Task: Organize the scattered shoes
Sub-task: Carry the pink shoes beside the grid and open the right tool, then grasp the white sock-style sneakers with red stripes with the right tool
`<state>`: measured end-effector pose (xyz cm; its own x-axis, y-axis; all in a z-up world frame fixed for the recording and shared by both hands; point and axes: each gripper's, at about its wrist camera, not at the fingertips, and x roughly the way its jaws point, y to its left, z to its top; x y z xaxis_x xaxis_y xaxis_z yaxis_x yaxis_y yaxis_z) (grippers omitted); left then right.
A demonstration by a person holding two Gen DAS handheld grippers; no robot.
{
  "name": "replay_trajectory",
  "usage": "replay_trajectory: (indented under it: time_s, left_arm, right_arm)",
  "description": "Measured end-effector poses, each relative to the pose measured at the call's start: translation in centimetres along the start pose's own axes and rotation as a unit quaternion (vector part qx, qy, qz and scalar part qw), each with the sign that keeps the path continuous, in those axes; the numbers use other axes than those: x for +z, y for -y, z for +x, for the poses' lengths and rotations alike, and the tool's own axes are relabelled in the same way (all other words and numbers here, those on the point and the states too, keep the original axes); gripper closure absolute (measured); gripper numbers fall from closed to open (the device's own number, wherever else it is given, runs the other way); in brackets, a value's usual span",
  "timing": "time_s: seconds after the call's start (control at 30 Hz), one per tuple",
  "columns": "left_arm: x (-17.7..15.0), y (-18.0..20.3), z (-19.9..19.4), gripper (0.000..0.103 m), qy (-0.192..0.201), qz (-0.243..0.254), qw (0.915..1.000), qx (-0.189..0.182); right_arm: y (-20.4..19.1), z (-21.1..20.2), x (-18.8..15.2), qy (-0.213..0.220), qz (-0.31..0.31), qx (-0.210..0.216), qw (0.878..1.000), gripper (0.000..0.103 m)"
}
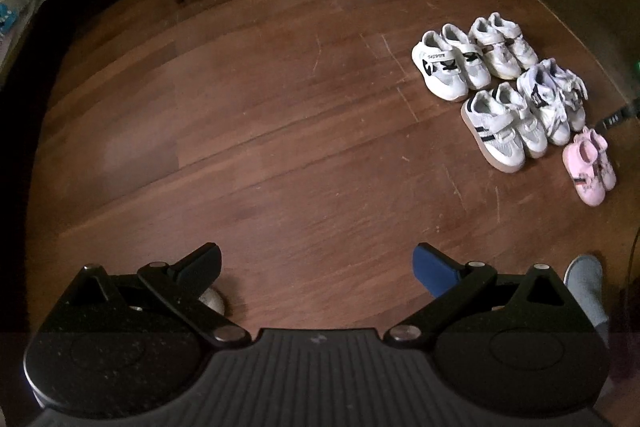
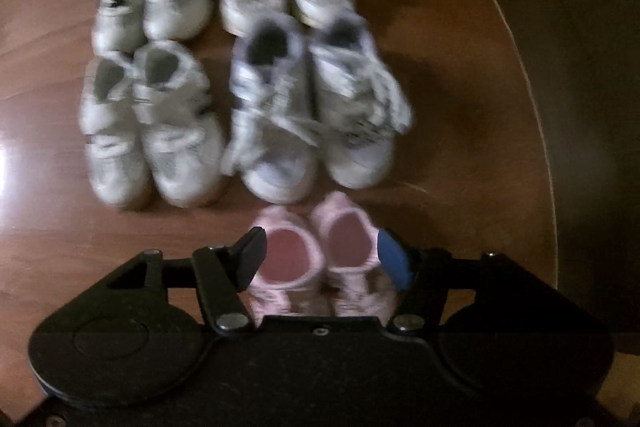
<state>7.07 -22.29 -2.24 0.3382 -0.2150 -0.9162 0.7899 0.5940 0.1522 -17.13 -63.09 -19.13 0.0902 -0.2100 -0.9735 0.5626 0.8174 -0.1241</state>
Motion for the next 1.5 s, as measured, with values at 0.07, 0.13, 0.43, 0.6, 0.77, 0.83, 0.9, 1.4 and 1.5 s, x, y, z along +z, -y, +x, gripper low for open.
replay_trajectory:
  time_s: [0.07,0.13,0.43,0.6,0.77,0.83,0.9,1.4,1.5]
  left_arm:
    - [-0.8,-0.3,-0.6,0.000,0.002,-0.001,1.0000,0.002]
    - [-1.7,-0.4,-1.1,0.000,0.003,0.002,1.0000,0.004]
    - [-6.4,-0.9,-1.7,0.000,-0.018,0.027,0.9994,0.009]
    - [-9.4,-1.6,-1.2,0.000,-0.039,0.037,0.9985,0.010]
    - [-12.2,-2.4,-0.5,0.000,-0.064,0.054,0.9963,0.015]
    - [-13.3,-2.9,-0.3,0.000,-0.073,0.056,0.9957,0.015]
    - [-14.5,-3.6,0.1,0.000,-0.084,0.054,0.9948,0.017]
    - [-20.5,-6.8,2.8,0.000,-0.143,0.043,0.9886,0.022]
    - [-20.7,-7.8,2.8,0.000,-0.143,0.029,0.9889,0.023]
  right_arm:
    - [-2.6,-1.5,0.5,0.009,-0.027,0.012,1.000,0.039]
    - [-4.7,-2.6,1.0,0.016,-0.046,0.017,0.999,0.039]
    - [-18.4,-6.1,2.8,0.047,-0.159,0.083,0.983,0.036]
    - [-30.3,-8.3,2.6,0.060,-0.256,0.152,0.953,0.036]
    - [-40.3,-10.2,1.8,0.067,-0.330,0.203,0.919,0.036]
    - [-44.1,-10.9,1.5,0.070,-0.352,0.221,0.907,0.036]
    - [-48.9,-11.4,1.2,0.073,-0.375,0.244,0.891,0.036]
    - [-65.1,-9.8,0.2,0.077,-0.371,0.286,0.880,0.038]
    - [-67.4,-9.1,0.6,0.071,-0.364,0.290,0.882,0.039]
